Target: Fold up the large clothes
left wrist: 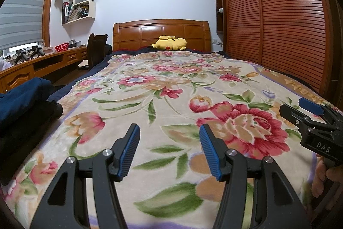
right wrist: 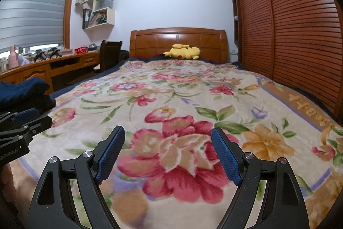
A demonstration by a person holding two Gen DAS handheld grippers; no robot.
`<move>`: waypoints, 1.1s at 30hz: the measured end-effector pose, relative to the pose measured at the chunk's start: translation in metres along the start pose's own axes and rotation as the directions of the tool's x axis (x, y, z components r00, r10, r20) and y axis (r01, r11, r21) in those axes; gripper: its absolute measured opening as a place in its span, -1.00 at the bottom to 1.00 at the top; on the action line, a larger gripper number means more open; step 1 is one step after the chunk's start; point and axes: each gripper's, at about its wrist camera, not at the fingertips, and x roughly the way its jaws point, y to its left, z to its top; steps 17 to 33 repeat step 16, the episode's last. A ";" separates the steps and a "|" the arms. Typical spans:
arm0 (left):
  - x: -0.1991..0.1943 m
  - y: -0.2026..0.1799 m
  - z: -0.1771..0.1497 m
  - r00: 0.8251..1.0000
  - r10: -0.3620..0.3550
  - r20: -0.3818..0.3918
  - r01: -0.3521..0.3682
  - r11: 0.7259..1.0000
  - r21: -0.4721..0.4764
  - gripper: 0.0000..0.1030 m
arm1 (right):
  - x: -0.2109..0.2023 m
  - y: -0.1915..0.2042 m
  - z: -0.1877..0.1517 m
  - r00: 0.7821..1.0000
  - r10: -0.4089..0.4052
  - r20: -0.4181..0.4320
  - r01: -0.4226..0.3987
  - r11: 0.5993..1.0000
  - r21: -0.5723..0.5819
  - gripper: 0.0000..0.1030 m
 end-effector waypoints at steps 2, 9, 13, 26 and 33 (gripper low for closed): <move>0.000 0.000 0.000 1.000 0.000 0.000 0.000 1.000 0.000 0.11 | 0.000 0.000 0.000 1.000 0.000 0.000 0.000 1.000 -0.001 0.64; 0.000 0.001 0.001 1.000 0.001 0.000 -0.001 1.000 -0.001 0.11 | 0.000 -0.001 0.000 1.000 0.000 0.000 0.000 1.000 -0.001 0.64; 0.000 0.001 0.001 1.000 0.001 0.001 -0.001 1.000 -0.001 0.11 | 0.000 0.000 0.000 1.000 0.000 0.001 0.000 1.000 -0.001 0.64; 0.000 0.001 0.000 1.000 0.000 0.001 0.000 1.000 -0.001 0.11 | 0.000 0.000 0.000 1.000 0.000 0.000 0.000 1.000 0.000 0.64; 0.000 0.001 0.000 1.000 0.000 0.001 0.000 1.000 -0.001 0.11 | 0.000 0.000 0.000 1.000 0.000 0.000 0.000 1.000 0.000 0.64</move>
